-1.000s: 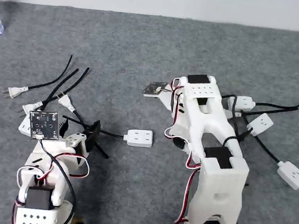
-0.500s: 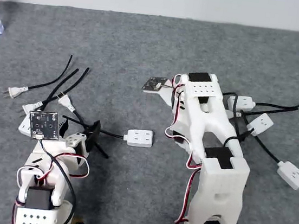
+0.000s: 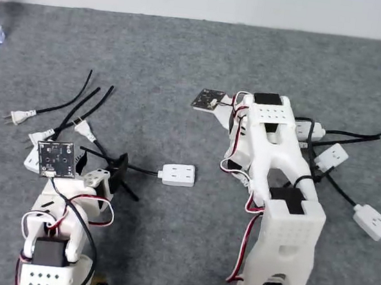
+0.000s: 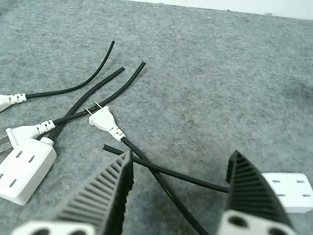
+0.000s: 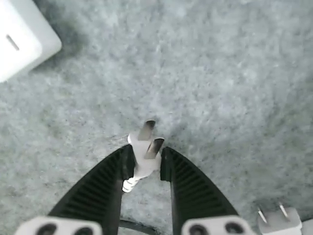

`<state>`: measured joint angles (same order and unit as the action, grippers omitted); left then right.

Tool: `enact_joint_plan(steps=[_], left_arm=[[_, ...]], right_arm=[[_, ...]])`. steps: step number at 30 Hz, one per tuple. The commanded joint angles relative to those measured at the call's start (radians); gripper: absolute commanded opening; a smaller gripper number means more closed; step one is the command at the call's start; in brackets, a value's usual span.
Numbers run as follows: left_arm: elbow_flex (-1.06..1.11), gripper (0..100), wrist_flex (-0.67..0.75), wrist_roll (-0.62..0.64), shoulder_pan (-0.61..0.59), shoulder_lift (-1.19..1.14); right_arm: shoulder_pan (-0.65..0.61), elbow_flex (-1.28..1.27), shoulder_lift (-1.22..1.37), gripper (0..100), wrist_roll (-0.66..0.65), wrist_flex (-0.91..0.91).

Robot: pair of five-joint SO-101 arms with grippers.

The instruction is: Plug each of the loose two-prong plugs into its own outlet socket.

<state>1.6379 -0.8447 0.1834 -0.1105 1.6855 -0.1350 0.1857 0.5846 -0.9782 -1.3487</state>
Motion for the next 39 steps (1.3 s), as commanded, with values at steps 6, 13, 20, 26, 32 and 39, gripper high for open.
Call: enact_joint_plan(steps=[6, 13, 20, 26, 32, 39], left_arm=[[-0.005, 29, 0.028, -0.009, 0.005, 0.008], [-0.005, 29, 0.028, -0.009, 0.005, 0.008], [-0.001, 29, 0.028, -0.009, 0.005, 0.008], [0.001, 29, 0.029, -0.009, 0.005, 0.008], [0.001, 29, 0.029, -0.009, 0.005, 0.008], [0.005, 29, 0.028, -0.011, 0.040, 0.008]], right_arm=[[0.030, 0.041, -0.045, 0.8, -0.012, -0.007], [-0.076, 0.040, -0.173, 0.8, -0.187, -0.318], [-0.133, 0.041, -0.188, 0.8, -0.367, -0.404], [-0.140, 0.041, -0.179, 0.8, -0.539, -0.443], [-0.145, 0.041, -0.182, 0.9, -0.327, -0.395], [-0.180, 0.038, -0.223, 23.4, -0.037, -0.394]])
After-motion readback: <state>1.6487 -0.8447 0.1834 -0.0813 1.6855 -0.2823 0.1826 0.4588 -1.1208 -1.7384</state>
